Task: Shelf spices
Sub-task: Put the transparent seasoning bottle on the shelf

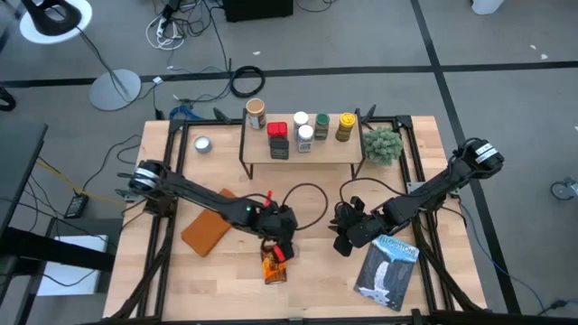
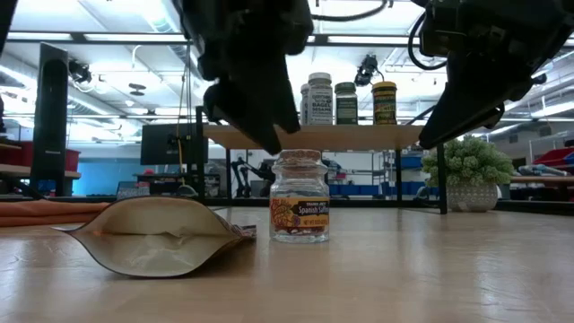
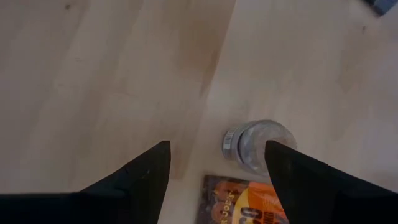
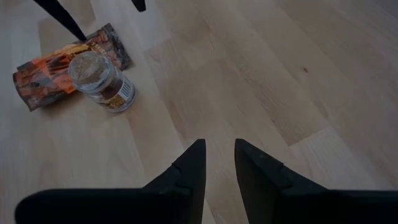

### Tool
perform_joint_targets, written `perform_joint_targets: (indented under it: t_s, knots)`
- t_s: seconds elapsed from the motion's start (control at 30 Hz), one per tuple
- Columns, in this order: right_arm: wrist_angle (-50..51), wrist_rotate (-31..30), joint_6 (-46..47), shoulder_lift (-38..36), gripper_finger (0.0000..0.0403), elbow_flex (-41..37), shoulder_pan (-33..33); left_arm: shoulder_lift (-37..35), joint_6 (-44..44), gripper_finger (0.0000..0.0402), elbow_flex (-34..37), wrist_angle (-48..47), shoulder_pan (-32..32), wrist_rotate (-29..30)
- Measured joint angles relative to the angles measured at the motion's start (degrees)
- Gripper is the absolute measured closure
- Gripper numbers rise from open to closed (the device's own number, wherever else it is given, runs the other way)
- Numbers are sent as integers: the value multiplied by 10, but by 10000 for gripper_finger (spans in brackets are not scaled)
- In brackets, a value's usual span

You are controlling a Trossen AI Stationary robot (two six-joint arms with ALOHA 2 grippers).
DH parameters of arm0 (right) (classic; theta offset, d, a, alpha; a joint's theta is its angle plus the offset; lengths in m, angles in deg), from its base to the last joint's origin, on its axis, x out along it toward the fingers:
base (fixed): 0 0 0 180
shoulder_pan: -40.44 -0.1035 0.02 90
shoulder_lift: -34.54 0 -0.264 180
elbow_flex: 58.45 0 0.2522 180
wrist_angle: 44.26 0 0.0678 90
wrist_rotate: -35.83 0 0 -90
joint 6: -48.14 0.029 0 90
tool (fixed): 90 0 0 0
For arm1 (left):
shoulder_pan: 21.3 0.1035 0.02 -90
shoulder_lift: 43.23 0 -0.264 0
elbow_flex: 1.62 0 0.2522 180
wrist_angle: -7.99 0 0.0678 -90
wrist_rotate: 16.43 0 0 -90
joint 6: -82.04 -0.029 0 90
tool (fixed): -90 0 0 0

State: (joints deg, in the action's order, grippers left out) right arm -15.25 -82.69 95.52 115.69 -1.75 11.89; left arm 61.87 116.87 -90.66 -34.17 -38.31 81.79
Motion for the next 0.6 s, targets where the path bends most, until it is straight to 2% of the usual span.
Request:
perform_joint_targets:
  t_s: [0.27,0.6]
  knots:
    - [0,1,-9,0,319,0,0,12,23,136,-18,-11,0,-36]
    - [-3,1,-9,0,319,0,0,12,64,136,-18,2,-18,-36]
